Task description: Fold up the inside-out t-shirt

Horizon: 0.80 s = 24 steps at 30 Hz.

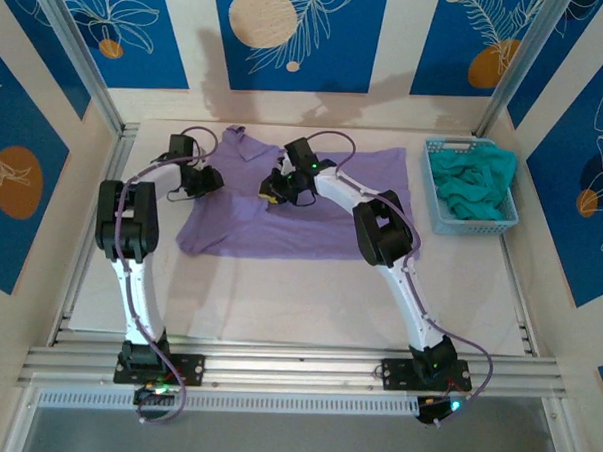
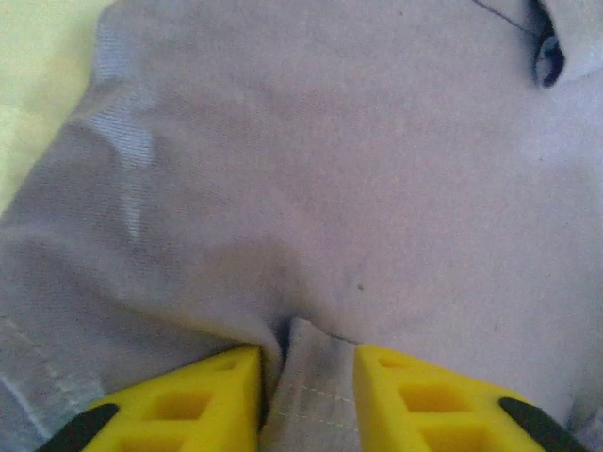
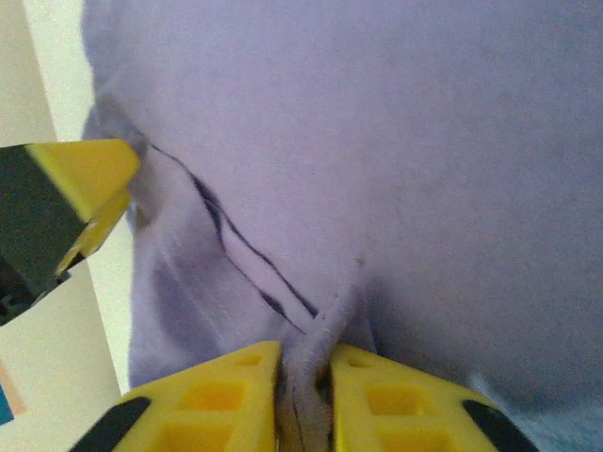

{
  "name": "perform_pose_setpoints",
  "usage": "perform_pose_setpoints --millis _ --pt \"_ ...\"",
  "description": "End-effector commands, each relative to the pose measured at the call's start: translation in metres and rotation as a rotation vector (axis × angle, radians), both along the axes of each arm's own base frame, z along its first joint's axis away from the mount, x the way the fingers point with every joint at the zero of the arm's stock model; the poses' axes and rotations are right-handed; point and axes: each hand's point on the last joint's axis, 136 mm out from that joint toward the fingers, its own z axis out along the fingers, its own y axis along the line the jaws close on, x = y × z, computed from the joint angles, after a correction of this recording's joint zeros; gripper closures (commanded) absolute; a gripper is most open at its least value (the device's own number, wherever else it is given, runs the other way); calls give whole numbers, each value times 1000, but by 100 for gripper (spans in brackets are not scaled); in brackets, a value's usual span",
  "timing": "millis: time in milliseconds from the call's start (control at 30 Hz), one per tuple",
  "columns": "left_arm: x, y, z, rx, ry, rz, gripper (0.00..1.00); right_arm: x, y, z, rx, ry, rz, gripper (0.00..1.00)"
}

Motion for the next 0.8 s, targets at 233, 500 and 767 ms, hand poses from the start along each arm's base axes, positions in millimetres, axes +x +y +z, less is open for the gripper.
perform_pose_setpoints --millis 233,500,767 --pt "0 13 3 66 34 -2 81 16 0 19 47 -42 2 92" --pt "-8 26 3 111 50 28 82 19 -6 36 39 -119 30 95" --pt "-3 34 10 130 28 50 78 13 -31 18 -108 -134 -5 89"
